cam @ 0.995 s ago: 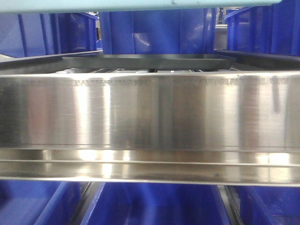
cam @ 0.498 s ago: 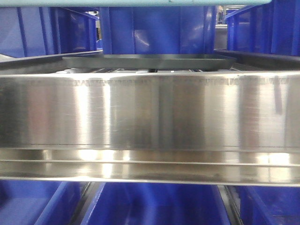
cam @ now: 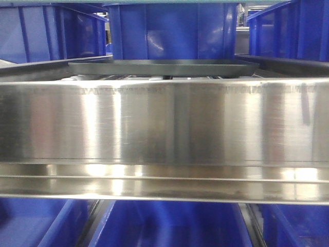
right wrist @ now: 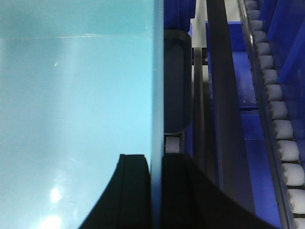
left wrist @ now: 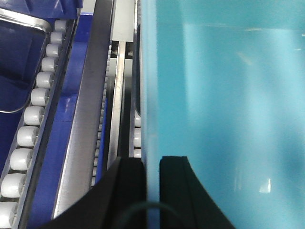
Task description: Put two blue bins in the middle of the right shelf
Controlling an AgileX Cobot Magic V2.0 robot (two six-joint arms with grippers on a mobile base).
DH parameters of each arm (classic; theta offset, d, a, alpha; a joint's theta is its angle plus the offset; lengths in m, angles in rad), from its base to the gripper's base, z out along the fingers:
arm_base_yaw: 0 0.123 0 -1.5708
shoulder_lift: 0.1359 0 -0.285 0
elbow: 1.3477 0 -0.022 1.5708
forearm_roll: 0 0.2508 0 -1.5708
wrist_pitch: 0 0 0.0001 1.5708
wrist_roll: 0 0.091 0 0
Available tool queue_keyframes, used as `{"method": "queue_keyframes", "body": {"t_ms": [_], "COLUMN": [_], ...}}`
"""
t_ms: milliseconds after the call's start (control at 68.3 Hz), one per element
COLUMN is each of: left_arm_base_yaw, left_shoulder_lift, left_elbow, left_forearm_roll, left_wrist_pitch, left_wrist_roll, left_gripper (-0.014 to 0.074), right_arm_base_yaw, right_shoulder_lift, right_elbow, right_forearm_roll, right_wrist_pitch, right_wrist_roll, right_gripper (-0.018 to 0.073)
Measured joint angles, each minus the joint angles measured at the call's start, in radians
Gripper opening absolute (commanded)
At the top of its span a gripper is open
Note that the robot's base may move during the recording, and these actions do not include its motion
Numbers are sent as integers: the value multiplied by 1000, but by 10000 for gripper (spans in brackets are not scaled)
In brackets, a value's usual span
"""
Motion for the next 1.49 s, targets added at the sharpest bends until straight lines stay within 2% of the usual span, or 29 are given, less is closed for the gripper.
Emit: {"method": "queue_keyframes", "body": {"t_ms": [454,1127,1493], "left_arm_base_yaw": [0,0,0], "left_shoulder_lift": [0,-2,-2], "left_elbow": [0,-2,-6], "left_forearm_roll": [0,30,34], "left_wrist_pitch": [-2,-8,-8], "left_wrist_roll": [0,-5,-9], "left_gripper": [-111,-111,-111], "right_arm_base_yaw": [0,0,0], "right_shoulder_lift": [0,1,1], "right_elbow": [0,0,0], "right_forearm_roll": [0,-33,-40], "right_wrist_pitch": [-1,-170,-185], "right_wrist_roll": [0,-2,-2], "right_gripper": [-163,-163,-163]}}
